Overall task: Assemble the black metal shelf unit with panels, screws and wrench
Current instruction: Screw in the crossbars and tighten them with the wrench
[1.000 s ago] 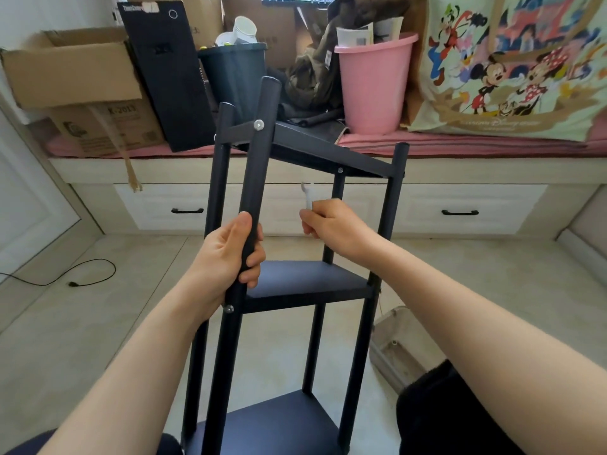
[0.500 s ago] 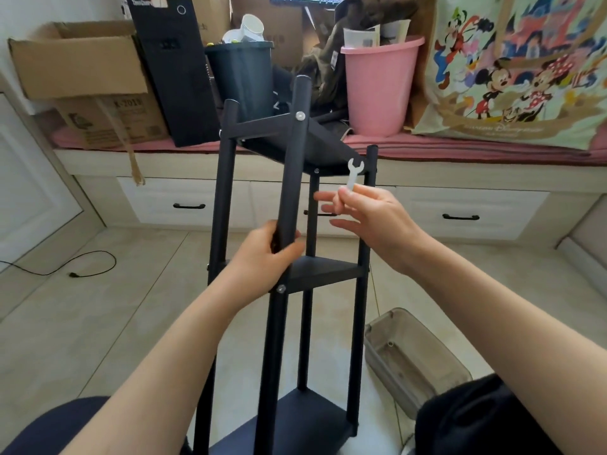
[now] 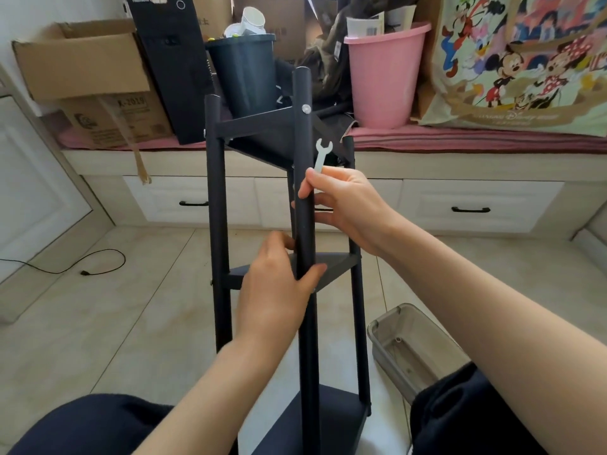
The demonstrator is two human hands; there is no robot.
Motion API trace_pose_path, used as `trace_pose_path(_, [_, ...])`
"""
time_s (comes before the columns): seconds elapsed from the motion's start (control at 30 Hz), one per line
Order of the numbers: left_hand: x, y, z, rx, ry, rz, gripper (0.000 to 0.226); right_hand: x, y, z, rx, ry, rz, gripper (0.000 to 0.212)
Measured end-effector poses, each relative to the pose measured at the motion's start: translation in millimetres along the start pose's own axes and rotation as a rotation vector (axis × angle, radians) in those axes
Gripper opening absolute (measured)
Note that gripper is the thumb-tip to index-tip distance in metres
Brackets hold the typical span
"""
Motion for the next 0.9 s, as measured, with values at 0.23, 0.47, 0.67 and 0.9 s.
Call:
trace_pose_path(0.23, [50.8,19.4,44.6,0.04,-0.302,0.263,0.036,-4.1,1.2,-2.2,-0.078,-0.004,-0.003,0.031])
trace_pose_path(0.47, [79.4,67.0,72.2,0.197,-0.508,0.52,0.067,-3.5,-1.2,-0.3,-0.122,0.006,-0.047,0.031])
trace_pose_path(0.67, [85.6,56.3,65.7,0.003,-0.414,0.517,0.068,2.3,2.9,-0.9,-0.12,-0.046,-0.005,0.028])
trace_pose_path(0.9, [96.2,64.6,57.4,0.047,-0.421,0.536,0.052,6.0,8.1,-2.6,-0.053,-0.1,0.033,0.027])
Point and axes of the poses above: each hand's wrist, its own z-axis away from the middle knuckle, its own y-axis out of the palm, x = y × z, the point moved 9 cm from there along -z, towards the middle knuckle, and after that the axes turned 6 degrees about -y, right-handed, at the moved point
